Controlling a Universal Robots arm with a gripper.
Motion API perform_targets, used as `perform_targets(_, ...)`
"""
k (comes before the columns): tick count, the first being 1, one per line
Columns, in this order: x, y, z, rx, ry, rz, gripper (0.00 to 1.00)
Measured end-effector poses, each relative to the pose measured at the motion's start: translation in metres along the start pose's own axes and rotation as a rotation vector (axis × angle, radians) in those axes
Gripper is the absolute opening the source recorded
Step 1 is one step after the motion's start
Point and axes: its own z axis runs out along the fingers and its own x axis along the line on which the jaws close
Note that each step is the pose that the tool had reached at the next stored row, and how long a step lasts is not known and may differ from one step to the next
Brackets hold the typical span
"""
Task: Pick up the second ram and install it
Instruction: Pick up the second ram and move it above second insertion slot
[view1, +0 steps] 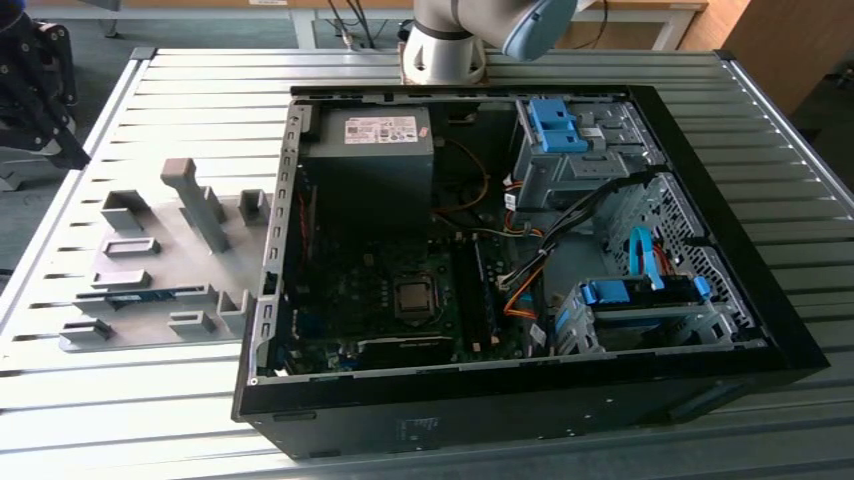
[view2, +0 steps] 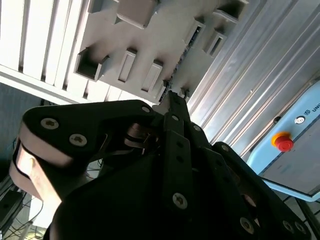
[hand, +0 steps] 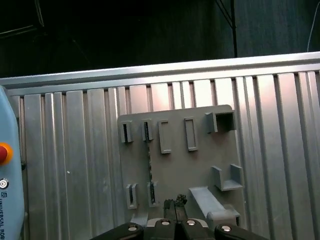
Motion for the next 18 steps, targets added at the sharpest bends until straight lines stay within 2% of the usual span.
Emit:
perform_targets(7, 0.0006, 0.0017, 0.0093, 0.0053, -0.0004, -0.003, 0.1)
perform_targets(18, 0.0034, 0.0024, 0.0116, 0.0066, -0.0005, -0.003, 0.1)
